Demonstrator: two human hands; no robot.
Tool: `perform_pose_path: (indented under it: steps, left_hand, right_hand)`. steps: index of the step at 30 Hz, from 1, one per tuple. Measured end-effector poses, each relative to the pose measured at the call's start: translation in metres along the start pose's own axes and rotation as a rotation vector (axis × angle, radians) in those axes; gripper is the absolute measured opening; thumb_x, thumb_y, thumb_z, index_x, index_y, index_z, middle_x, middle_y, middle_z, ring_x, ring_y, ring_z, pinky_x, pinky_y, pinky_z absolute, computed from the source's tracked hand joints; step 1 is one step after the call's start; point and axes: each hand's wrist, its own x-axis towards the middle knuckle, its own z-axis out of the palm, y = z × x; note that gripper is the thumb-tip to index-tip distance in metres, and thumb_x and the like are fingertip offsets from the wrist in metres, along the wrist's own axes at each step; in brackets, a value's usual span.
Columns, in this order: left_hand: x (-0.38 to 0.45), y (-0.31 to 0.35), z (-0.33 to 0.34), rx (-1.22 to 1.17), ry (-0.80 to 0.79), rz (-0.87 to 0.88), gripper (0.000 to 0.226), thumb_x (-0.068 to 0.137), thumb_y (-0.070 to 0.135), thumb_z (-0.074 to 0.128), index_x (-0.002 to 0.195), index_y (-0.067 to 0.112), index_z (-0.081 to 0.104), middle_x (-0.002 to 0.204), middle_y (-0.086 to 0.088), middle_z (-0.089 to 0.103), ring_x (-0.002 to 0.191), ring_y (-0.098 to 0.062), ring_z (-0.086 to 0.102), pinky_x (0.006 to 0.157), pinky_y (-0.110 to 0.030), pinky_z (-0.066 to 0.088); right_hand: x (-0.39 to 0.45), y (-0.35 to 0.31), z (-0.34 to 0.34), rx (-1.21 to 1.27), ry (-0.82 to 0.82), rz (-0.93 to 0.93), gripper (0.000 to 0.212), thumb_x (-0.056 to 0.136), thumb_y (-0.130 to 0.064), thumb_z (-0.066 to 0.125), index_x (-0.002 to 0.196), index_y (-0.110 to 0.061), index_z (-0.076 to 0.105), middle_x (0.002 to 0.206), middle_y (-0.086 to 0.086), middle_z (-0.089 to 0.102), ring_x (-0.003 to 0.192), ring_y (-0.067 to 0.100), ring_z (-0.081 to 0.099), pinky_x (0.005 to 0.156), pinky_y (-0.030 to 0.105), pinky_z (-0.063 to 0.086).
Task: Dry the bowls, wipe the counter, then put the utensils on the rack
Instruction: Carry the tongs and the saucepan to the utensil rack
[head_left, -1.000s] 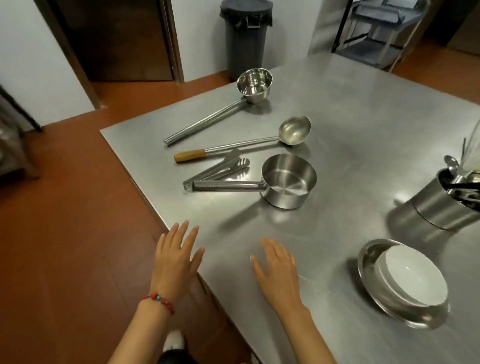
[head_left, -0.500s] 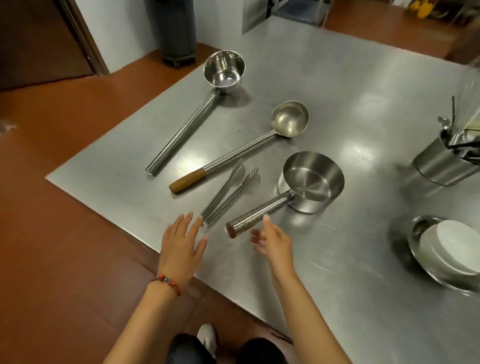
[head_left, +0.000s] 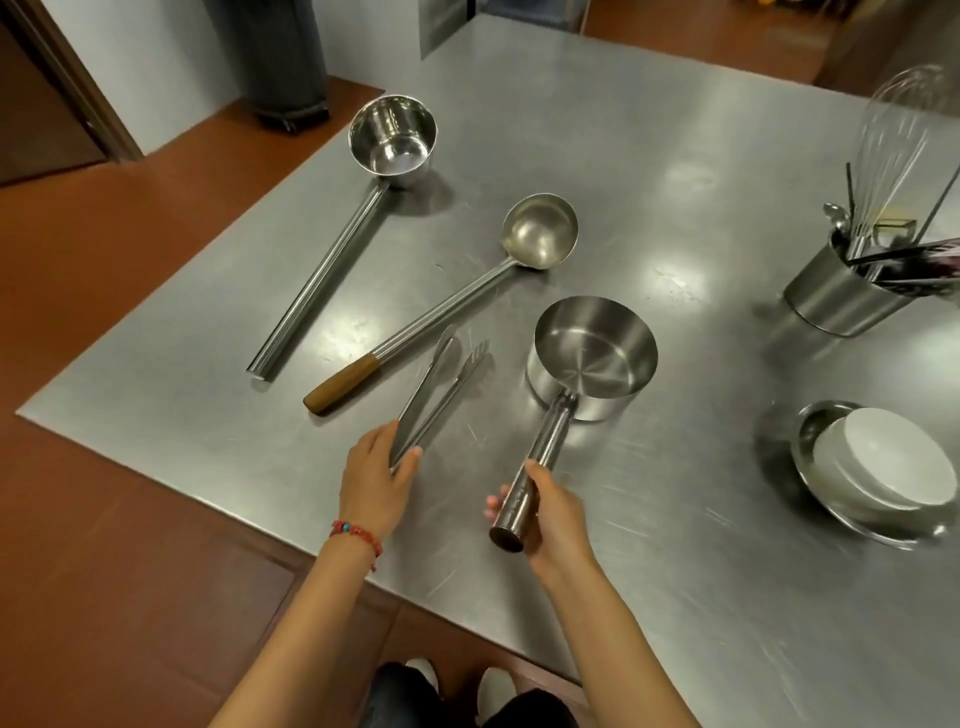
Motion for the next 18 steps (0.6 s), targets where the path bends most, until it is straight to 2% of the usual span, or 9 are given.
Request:
perform_pose_path:
  steps: [4, 8, 12, 15, 16, 18]
  left_hand:
    - [0.013, 0.006, 0.011, 0.075, 0.044, -0.118, 0.059, 0.086, 0.035, 0.059, 0.134, 0.007, 0.041, 0.127, -0.02, 0.05, 0.119, -0.034, 0.042, 0.097, -0.045, 0.04]
    - [0.025, 0.007, 0.018, 0.167, 0.023, -0.183, 0.063, 0.081, 0.036, 0.066, 0.132, 0.007, 0.042, 0.124, -0.02, 0.048, 0.115, -0.035, 0.045, 0.093, -0.045, 0.043]
    - [0.032, 0.006, 0.021, 0.164, -0.006, -0.191, 0.04, 0.081, 0.034, 0.066, 0.107, 0.004, 0.06, 0.103, -0.017, 0.054, 0.09, -0.03, 0.054, 0.08, -0.038, 0.05]
    - [0.028, 0.008, 0.019, 0.05, -0.013, -0.178, 0.024, 0.079, 0.032, 0.068, 0.079, 0.008, 0.066, 0.07, -0.01, 0.061, 0.062, -0.024, 0.056, 0.058, -0.028, 0.048]
    - [0.025, 0.01, 0.017, -0.004, 0.005, -0.191, 0.022, 0.079, 0.031, 0.068, 0.075, 0.01, 0.065, 0.062, -0.006, 0.06, 0.056, -0.02, 0.055, 0.053, -0.026, 0.046]
    - [0.015, 0.013, 0.013, -0.183, 0.012, -0.27, 0.018, 0.078, 0.027, 0.069, 0.076, 0.01, 0.067, 0.058, -0.004, 0.063, 0.051, -0.015, 0.059, 0.049, -0.024, 0.05]
  right_hand:
    - [-0.005, -0.012, -0.029, -0.058, 0.013, -0.003, 0.015, 0.091, -0.017, 0.053, 0.088, -0.003, 0.054, 0.067, 0.014, 0.059, 0.037, 0.02, 0.057, 0.036, 0.026, 0.05]
    - [-0.006, -0.02, -0.041, -0.196, 0.004, -0.037, 0.015, 0.091, -0.019, 0.051, 0.087, -0.005, 0.054, 0.064, 0.01, 0.055, 0.033, 0.016, 0.047, 0.033, 0.021, 0.04]
    - [-0.008, -0.02, -0.046, -0.229, -0.015, -0.065, 0.016, 0.092, -0.02, 0.051, 0.088, -0.005, 0.053, 0.063, 0.009, 0.054, 0.033, 0.015, 0.046, 0.033, 0.023, 0.04]
    - [-0.008, -0.019, -0.051, -0.249, -0.031, -0.088, 0.016, 0.092, -0.021, 0.052, 0.09, -0.005, 0.052, 0.063, 0.009, 0.053, 0.033, 0.015, 0.046, 0.033, 0.023, 0.04]
    - [-0.009, -0.019, -0.052, -0.256, -0.039, -0.098, 0.017, 0.093, -0.022, 0.052, 0.09, -0.005, 0.052, 0.063, 0.009, 0.053, 0.034, 0.015, 0.046, 0.033, 0.023, 0.04]
    - [-0.01, -0.019, -0.056, -0.268, -0.055, -0.12, 0.018, 0.093, -0.023, 0.052, 0.089, -0.005, 0.053, 0.062, 0.008, 0.053, 0.034, 0.015, 0.046, 0.034, 0.023, 0.041]
